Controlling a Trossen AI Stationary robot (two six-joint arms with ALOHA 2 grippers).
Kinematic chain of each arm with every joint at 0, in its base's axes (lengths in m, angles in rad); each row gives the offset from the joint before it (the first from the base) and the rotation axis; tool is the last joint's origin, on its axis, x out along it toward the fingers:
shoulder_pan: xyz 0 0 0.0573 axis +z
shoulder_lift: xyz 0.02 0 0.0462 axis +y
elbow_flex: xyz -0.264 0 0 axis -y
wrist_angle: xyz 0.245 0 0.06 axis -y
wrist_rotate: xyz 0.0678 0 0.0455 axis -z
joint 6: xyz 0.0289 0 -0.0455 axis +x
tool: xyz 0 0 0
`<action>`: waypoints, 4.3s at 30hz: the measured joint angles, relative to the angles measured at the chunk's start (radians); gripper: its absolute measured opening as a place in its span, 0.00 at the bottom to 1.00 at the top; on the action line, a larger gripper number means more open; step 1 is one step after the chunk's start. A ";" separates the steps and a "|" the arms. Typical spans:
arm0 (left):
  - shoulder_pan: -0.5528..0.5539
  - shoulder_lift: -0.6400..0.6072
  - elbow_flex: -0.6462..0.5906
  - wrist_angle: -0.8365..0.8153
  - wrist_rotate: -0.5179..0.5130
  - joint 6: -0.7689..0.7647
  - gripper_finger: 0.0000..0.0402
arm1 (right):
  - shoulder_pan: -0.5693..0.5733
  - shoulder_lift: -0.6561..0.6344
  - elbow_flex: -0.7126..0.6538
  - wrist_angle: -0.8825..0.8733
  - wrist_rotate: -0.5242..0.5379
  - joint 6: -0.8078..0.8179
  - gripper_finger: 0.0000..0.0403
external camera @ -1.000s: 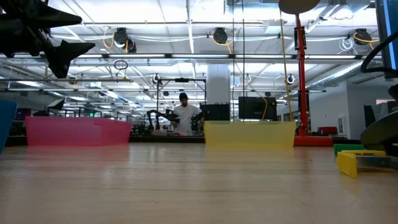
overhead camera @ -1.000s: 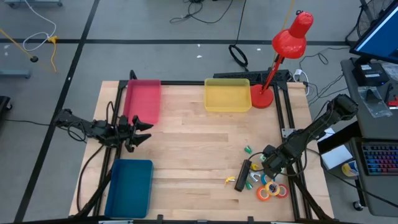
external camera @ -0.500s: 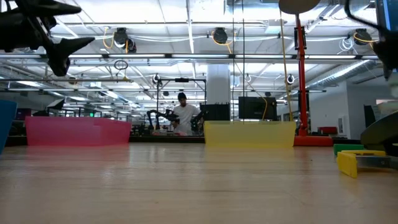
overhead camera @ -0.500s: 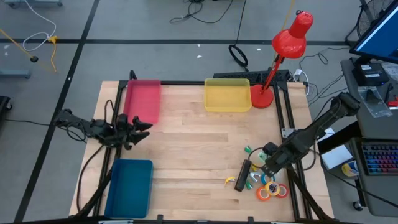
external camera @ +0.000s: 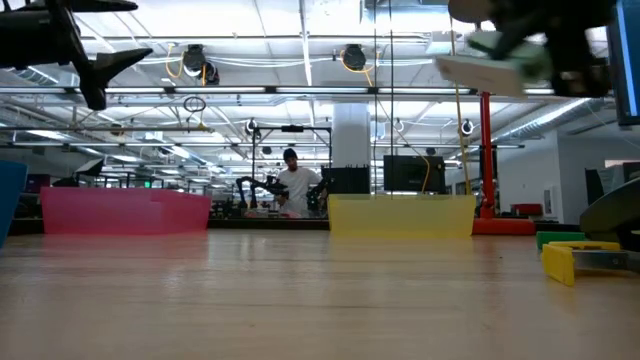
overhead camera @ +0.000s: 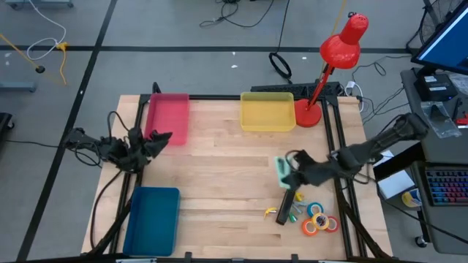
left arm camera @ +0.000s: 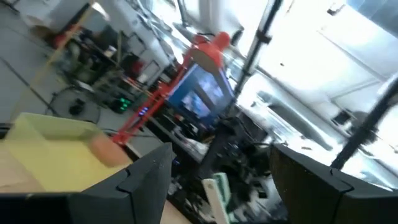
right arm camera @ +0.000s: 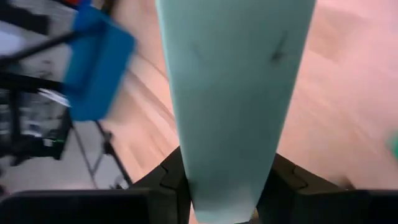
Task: Pick and place Stapler, Stapler remover, tape
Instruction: Put the light blue stapler into the red bin
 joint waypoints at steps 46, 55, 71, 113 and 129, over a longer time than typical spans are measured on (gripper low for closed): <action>0.034 0.992 0.580 0.077 -0.268 0.355 0.67 | -0.458 0.494 0.272 0.284 -0.085 -1.070 0.28; 0.071 1.201 0.731 0.075 -0.239 0.536 0.67 | -0.458 0.494 0.271 0.129 -0.172 -1.120 0.28; 0.140 1.435 0.901 -0.178 -0.009 0.395 0.67 | -0.461 0.493 0.270 -0.085 -0.332 -0.912 0.28; 0.305 1.684 1.184 -0.573 0.474 0.313 0.67 | -0.353 0.578 0.269 0.010 -0.427 -0.863 0.28; 0.306 1.716 1.185 -0.575 0.623 0.288 0.67 | -0.332 0.579 0.268 0.069 -0.426 -0.887 0.28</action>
